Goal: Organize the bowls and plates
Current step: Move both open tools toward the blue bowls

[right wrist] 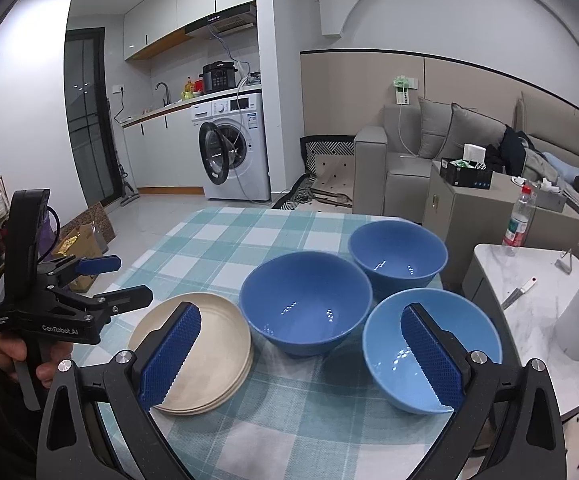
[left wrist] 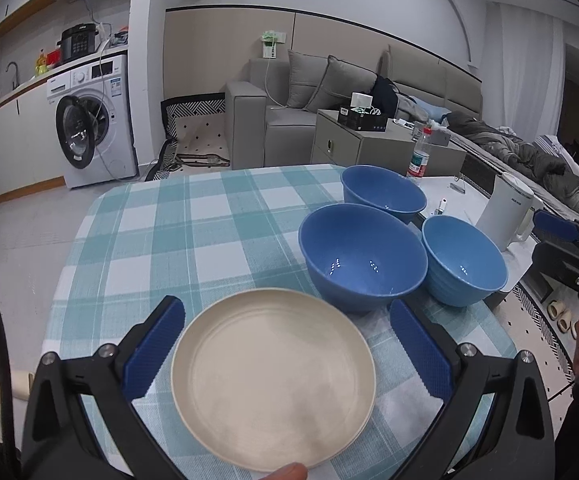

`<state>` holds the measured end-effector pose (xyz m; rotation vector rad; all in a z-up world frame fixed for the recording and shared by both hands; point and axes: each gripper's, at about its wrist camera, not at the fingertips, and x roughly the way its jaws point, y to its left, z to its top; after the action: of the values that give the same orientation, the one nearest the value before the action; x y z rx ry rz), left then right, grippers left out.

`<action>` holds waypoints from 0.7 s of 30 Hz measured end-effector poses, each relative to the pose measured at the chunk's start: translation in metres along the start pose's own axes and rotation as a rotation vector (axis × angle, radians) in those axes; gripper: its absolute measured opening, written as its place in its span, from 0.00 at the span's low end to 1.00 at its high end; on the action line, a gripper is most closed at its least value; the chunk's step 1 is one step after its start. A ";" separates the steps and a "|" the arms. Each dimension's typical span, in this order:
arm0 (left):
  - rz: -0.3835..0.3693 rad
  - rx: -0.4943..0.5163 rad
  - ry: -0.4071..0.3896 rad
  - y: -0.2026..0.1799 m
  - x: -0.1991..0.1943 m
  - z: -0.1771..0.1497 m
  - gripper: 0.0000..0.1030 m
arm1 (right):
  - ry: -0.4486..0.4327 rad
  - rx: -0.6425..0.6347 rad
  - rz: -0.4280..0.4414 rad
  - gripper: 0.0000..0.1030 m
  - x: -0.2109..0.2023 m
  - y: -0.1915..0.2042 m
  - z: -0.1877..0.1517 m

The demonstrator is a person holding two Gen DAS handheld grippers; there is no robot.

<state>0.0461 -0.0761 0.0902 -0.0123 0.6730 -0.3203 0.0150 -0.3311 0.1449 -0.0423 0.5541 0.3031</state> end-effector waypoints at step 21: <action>-0.060 -0.040 -0.006 -0.009 0.031 0.061 1.00 | 0.019 0.106 -0.042 0.99 -0.004 -0.059 0.046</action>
<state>0.1041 -0.0989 0.1203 -0.0722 0.6736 -0.3646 0.0528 -0.3833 0.1841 0.0458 0.5866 0.2320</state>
